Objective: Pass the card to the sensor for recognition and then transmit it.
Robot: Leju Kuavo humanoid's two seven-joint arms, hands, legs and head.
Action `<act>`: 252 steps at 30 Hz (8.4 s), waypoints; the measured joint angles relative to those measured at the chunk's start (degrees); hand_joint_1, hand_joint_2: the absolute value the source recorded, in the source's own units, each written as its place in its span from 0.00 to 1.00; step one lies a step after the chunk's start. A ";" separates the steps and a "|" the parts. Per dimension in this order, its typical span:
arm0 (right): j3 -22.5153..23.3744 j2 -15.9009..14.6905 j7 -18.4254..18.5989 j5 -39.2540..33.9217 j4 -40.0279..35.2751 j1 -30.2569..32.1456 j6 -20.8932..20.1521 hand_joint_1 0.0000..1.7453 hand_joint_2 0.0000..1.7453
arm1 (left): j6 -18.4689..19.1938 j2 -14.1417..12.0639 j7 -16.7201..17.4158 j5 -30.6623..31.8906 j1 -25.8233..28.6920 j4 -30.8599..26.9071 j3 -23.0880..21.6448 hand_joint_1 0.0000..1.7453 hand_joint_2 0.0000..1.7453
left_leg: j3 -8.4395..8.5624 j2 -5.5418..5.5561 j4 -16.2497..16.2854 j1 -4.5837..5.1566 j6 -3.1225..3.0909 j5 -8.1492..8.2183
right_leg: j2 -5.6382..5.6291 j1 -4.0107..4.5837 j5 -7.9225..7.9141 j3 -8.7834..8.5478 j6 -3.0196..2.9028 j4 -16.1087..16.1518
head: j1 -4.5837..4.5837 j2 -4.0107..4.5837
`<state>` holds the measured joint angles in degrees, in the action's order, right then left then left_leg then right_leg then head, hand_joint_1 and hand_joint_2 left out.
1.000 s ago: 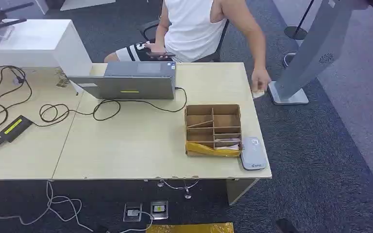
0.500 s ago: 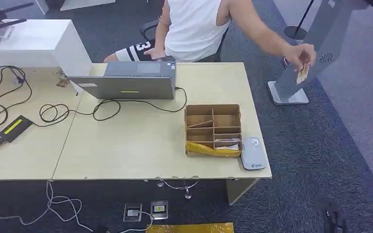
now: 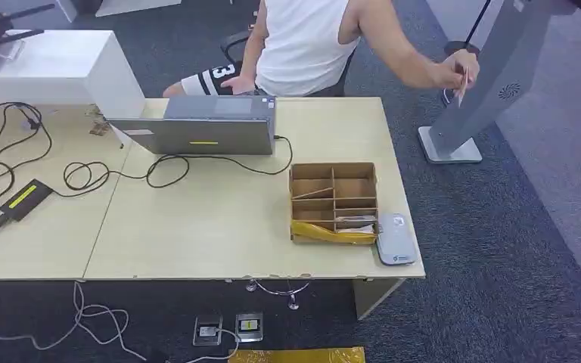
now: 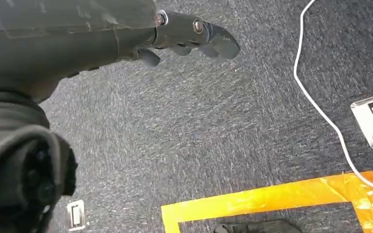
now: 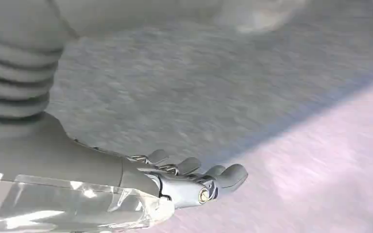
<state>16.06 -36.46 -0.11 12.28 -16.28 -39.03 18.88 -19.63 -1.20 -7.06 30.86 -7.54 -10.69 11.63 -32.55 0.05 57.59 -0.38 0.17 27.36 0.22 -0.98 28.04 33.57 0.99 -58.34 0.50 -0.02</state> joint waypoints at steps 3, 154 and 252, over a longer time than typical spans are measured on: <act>-0.09 -1.75 -0.92 0.46 -0.57 -3.69 -0.04 0.00 1.00 | 0.04 -0.11 -0.09 0.00 0.01 0.02 -0.11 0.00 0.00 | -0.01 0.01 0.00 0.00 -0.01 0.00 | 0.01 0.00 0.00 0.00 0.00 0.00 | 0.00 0.00; -36.17 8.37 -6.53 22.62 -47.47 9.55 -23.25 1.00 1.00 | 0.92 -2.73 -0.09 -3.98 0.54 0.02 -2.32 0.00 0.00 | -0.09 0.13 0.00 -0.08 0.02 -0.18 | 0.08 0.09 -0.01 0.12 -0.02 -0.15 | 0.02 0.00; -37.51 14.89 -17.66 39.10 -34.37 -23.04 -17.81 1.00 1.00 | 3.04 -3.17 -0.52 1.29 -1.76 -0.15 -4.85 0.00 0.00 | -0.23 0.15 0.00 -0.07 0.03 -0.27 | 0.10 0.08 -0.10 0.19 0.01 -0.18 | -0.02 0.00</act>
<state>-21.44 -21.57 -17.77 51.38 -50.65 -62.07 1.07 -16.59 -4.37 -7.58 32.15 -9.30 -10.84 6.78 -32.78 0.20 57.59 -0.45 0.20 27.10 0.32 -0.90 27.94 33.76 1.00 -58.52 0.48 -0.02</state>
